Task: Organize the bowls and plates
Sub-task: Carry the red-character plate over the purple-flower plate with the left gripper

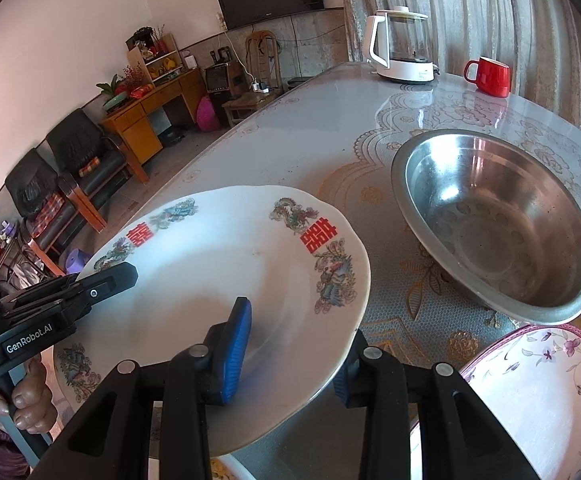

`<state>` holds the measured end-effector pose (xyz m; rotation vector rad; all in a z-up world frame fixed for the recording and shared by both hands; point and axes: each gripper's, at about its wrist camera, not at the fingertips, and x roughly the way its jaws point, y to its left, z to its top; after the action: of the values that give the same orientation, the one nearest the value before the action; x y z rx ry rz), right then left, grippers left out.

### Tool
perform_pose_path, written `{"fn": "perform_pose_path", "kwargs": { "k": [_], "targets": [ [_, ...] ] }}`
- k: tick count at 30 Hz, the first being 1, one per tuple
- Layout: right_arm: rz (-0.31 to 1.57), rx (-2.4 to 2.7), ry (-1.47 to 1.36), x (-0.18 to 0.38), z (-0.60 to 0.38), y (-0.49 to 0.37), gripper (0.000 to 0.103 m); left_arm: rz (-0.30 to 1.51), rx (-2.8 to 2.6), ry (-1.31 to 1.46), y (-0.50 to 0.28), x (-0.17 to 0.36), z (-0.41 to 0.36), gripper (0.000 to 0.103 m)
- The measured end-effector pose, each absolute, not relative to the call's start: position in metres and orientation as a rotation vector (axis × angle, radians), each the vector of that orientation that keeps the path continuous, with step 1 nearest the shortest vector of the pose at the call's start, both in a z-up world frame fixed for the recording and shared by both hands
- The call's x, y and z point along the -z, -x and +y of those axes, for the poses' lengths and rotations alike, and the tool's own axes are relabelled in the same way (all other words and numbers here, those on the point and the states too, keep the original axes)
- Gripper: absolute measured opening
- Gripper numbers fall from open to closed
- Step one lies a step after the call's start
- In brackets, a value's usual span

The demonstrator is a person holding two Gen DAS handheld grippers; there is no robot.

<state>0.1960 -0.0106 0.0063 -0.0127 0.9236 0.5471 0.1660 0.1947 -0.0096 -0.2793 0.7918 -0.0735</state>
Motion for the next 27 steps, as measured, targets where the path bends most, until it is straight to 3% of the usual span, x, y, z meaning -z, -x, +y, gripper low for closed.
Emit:
{"fn": "perform_pose_path", "kwargs": {
  "k": [12, 27],
  "targets": [
    [0.800, -0.576, -0.023, -0.045, -0.034, -0.149, 0.034, 0.676, 0.154, 0.259, -0.116, -0.033, 0.169, 0.028],
    [0.708, -0.403, -0.103, -0.067, -0.159, -0.076, 0.034, 0.711, 0.382, 0.199, -0.081, -0.044, 0.044, 0.030]
  ]
}}
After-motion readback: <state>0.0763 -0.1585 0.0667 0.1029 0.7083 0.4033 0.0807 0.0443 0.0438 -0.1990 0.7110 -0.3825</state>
